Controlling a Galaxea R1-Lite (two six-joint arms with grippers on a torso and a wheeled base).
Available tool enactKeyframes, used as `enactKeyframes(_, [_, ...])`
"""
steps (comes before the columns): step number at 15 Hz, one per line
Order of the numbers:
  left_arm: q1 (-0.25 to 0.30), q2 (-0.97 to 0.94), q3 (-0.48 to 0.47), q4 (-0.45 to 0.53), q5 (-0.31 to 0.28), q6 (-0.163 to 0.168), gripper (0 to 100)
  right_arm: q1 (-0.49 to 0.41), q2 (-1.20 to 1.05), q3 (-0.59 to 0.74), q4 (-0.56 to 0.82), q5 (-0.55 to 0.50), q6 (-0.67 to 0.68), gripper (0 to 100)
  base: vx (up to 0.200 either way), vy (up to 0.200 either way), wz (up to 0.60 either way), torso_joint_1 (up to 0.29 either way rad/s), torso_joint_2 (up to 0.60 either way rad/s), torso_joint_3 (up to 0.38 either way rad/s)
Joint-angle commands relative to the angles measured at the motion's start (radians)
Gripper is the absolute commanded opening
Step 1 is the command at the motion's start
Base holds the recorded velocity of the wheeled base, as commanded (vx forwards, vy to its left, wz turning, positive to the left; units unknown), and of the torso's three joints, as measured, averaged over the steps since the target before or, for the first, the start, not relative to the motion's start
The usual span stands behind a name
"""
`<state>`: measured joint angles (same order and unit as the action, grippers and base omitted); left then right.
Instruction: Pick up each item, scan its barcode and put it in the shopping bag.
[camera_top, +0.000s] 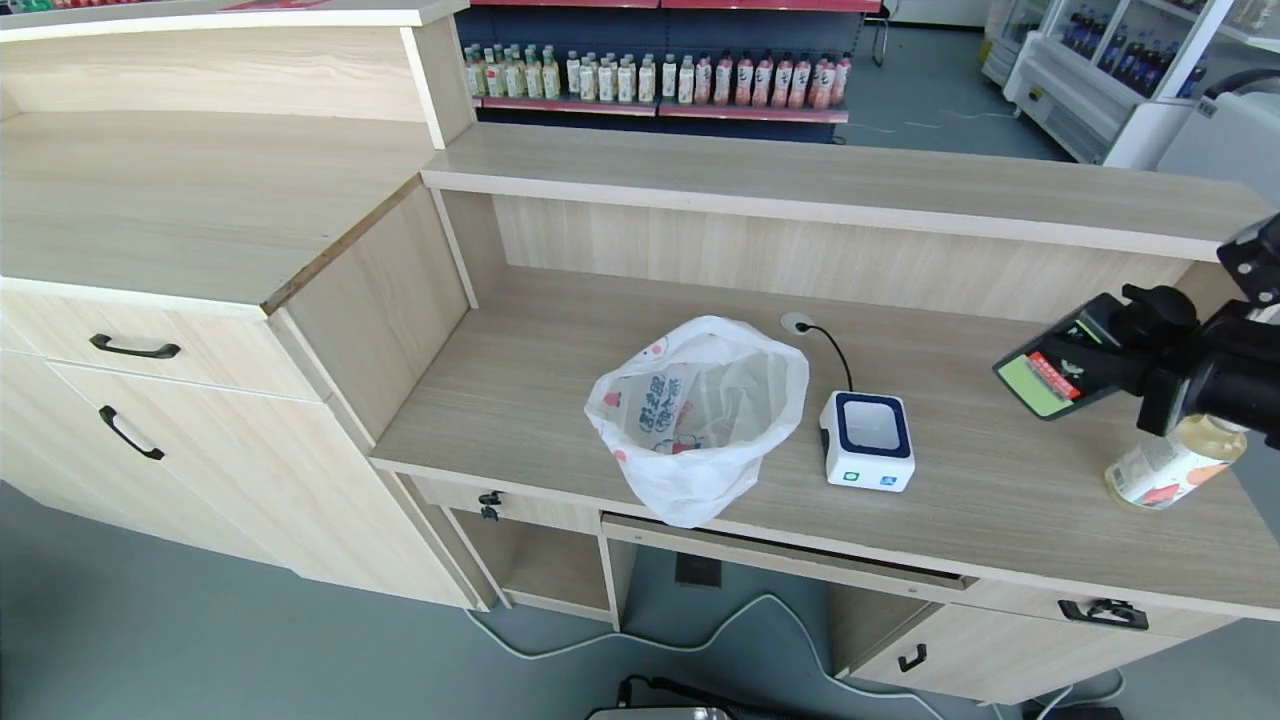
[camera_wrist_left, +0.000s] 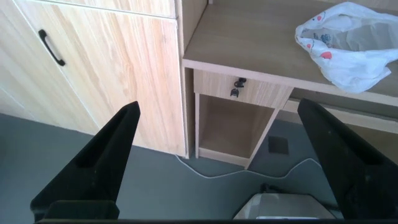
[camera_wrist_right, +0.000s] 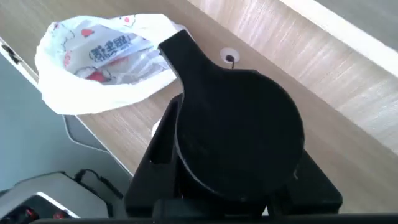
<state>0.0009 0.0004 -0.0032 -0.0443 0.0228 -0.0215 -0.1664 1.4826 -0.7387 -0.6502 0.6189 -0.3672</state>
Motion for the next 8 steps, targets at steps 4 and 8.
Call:
enactKeyframes(4, [0.001,0.000,0.000,0.000,0.000,0.000,100,0.071,0.323,-0.212,-0.072,-0.120,0.585,0,0.000,0.000,0.00,0.000,0.00,0.000])
enactKeyframes(8, [0.001,0.000,0.000,0.000,0.000,0.000,100,0.096,0.404,-0.211,-0.068,-0.159,0.702,0,0.000,0.000,0.00,0.000,0.00,0.000])
